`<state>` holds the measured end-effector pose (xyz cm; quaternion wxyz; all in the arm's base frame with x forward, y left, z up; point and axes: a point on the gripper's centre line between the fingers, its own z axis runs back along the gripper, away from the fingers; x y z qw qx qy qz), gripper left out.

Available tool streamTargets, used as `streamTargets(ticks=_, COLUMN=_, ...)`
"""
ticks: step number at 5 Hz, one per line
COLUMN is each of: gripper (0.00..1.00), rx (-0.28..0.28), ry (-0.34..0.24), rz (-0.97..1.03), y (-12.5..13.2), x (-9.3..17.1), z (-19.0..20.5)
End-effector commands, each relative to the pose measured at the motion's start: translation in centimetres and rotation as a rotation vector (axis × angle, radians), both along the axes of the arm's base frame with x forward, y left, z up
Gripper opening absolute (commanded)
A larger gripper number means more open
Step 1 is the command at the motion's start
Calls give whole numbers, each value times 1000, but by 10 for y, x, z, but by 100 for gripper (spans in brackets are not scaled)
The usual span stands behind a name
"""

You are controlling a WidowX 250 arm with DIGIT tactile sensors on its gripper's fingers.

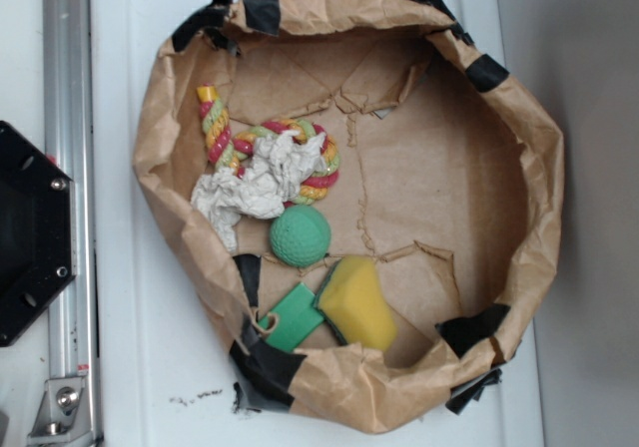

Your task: Grab the green block.

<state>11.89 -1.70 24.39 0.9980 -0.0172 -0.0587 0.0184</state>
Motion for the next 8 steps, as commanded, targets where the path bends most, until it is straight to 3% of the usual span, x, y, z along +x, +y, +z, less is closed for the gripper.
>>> streamTargets(ticks=1, gripper=100, rx=0, ry=0, rz=0, y=0, x=0, z=0)
streamTargets(ticks=2, gripper=100, rx=13, ry=35, rz=84, y=7, x=30, z=-28)
streamTargets(ticks=4, gripper=100, rx=-157, ry=136, rz=365, y=11, x=90, z=-61)
streamTargets(ticks=5, gripper=100, rx=-224, ry=253, rz=418, y=9, x=114, z=-89)
streamTargets(ticks=8, gripper=100, rx=-244, ry=435, rz=434, y=-36, x=126, z=-163)
